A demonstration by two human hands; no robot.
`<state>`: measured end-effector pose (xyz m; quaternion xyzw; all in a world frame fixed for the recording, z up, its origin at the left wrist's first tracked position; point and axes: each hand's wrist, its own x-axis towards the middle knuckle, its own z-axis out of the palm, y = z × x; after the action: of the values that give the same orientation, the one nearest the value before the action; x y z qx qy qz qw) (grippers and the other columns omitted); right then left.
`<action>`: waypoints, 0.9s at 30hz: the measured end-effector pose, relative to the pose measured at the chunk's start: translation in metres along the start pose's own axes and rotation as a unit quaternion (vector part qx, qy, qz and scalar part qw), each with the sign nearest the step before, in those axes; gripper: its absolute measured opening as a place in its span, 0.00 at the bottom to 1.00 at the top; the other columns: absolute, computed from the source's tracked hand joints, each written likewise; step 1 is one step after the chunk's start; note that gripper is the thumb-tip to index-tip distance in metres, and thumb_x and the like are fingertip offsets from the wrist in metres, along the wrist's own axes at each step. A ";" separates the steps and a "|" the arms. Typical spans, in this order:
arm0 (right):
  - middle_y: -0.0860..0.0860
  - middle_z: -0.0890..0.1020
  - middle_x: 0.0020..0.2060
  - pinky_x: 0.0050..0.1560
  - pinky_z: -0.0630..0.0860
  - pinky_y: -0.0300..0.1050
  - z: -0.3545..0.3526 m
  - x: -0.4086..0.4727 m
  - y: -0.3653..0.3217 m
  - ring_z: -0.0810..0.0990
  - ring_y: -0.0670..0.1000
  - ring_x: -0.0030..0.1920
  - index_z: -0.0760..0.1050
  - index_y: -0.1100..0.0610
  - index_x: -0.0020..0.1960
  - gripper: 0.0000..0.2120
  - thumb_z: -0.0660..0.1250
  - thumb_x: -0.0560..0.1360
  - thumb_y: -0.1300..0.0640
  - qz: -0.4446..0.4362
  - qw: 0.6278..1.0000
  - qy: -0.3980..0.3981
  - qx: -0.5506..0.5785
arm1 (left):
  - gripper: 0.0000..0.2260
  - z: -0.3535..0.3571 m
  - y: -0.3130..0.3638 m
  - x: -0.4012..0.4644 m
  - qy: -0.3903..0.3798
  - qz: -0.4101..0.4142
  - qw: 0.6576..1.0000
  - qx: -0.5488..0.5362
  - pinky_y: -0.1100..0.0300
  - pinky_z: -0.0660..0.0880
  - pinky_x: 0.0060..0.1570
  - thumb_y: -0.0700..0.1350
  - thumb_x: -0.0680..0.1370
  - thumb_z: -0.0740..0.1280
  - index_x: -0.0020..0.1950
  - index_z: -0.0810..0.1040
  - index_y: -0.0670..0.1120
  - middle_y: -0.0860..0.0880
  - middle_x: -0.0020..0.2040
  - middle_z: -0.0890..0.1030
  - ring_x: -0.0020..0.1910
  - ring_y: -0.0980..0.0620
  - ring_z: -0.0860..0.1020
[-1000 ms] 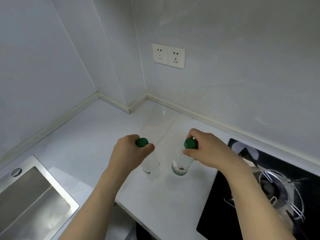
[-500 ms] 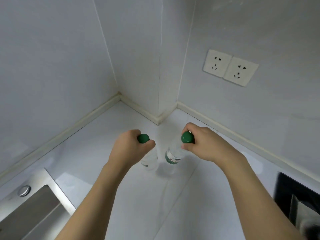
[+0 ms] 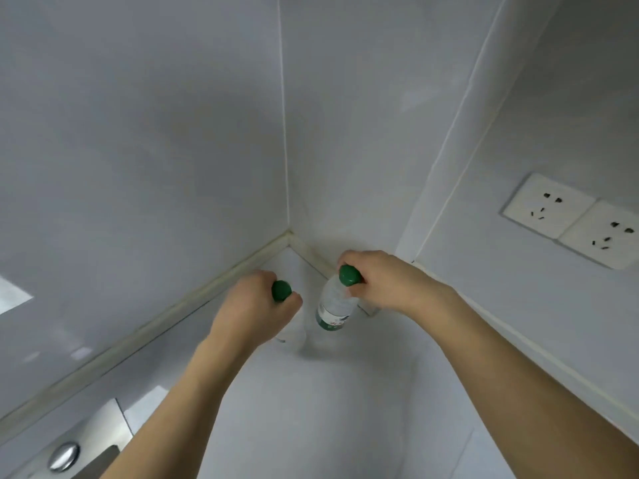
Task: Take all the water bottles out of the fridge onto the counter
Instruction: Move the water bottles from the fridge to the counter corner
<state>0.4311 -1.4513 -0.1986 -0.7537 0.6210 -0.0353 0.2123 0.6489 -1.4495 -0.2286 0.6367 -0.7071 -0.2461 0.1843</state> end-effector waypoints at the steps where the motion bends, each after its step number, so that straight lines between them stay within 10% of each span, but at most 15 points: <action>1: 0.52 0.77 0.50 0.50 0.75 0.50 0.000 0.015 -0.001 0.76 0.55 0.50 0.71 0.53 0.57 0.13 0.68 0.74 0.56 -0.009 1.000 -0.006 -0.013 | 0.13 -0.001 -0.005 0.008 0.001 0.002 1.000 -0.004 0.60 0.59 0.28 0.50 0.72 0.65 0.35 0.67 0.44 0.49 0.29 0.65 0.27 0.51 0.62; 27: 0.54 0.71 0.44 0.37 0.67 0.44 -0.020 0.216 -0.027 0.72 0.54 0.40 0.67 0.59 0.62 0.12 0.60 0.78 0.63 -0.159 0.944 -0.037 -0.285 | 0.12 0.002 -0.049 0.161 0.016 0.046 0.995 0.092 0.64 0.61 0.31 0.51 0.78 0.63 0.40 0.68 0.46 0.51 0.37 0.68 0.36 0.53 0.69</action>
<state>0.4989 -1.6582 -0.2162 -0.8727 0.4684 0.1379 0.0031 0.6676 -1.6120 -0.2673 0.6215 -0.7524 -0.1610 0.1473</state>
